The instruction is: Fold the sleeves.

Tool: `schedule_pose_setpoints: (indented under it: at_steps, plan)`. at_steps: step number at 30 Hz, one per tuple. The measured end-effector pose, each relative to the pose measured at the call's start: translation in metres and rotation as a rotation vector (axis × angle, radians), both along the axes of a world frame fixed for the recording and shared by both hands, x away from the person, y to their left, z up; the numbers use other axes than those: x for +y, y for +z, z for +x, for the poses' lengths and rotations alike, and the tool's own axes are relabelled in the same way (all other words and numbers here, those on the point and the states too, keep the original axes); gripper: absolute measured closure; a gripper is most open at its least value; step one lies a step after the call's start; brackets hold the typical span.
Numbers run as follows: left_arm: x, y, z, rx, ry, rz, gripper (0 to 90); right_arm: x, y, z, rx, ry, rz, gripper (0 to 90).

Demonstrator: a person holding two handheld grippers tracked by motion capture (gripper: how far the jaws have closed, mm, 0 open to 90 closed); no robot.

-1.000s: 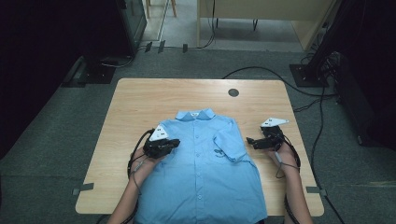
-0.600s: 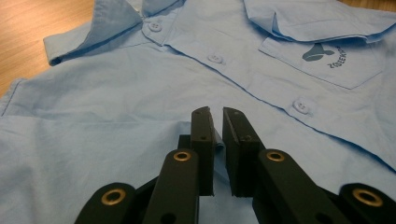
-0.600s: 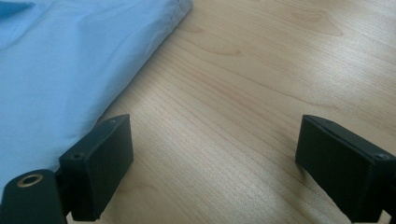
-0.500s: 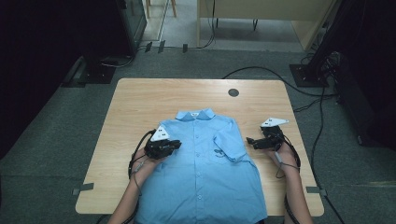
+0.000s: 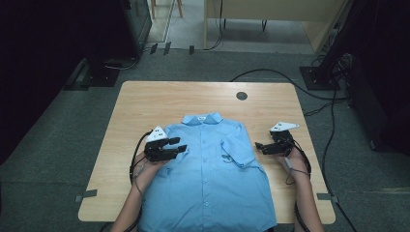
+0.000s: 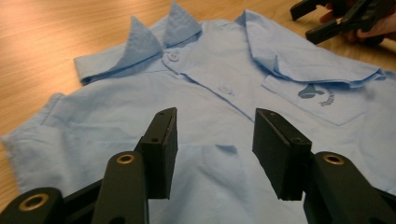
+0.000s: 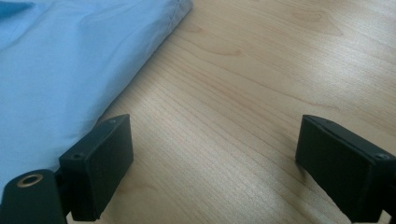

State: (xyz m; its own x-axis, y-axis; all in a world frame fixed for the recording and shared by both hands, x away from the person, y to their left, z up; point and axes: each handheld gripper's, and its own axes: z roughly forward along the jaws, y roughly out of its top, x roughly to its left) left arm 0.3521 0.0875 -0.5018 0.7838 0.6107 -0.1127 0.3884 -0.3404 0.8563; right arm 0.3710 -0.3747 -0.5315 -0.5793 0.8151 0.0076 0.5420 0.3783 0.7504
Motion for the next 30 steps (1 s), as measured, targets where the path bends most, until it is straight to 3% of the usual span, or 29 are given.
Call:
schedule_pose_setpoints:
  at_steps: [10,16,18,25,26,30]
  plan:
    - [0.003,0.000,0.000,-0.009,0.000,0.039,39.7,0.000,0.000,0.000,0.000,0.000,0.000,10.8]
    - [0.009,0.001,0.002,0.001,-0.004,0.040,36.5,0.000,0.000,0.000,0.000,0.000,0.000,10.8]
    - [0.012,0.001,0.002,0.003,0.000,0.048,31.8,0.000,0.000,0.000,0.000,0.001,0.000,10.8]
    - [0.016,0.002,0.001,-0.008,0.011,0.052,29.6,0.000,0.000,0.000,0.000,0.001,0.000,10.7]
    - [0.017,0.002,0.001,-0.001,0.015,0.071,29.6,0.000,0.000,0.000,0.000,0.001,0.000,10.8]
    - [0.017,0.003,0.000,-0.001,0.017,0.082,29.7,0.000,0.000,0.000,0.000,0.000,0.000,10.7]
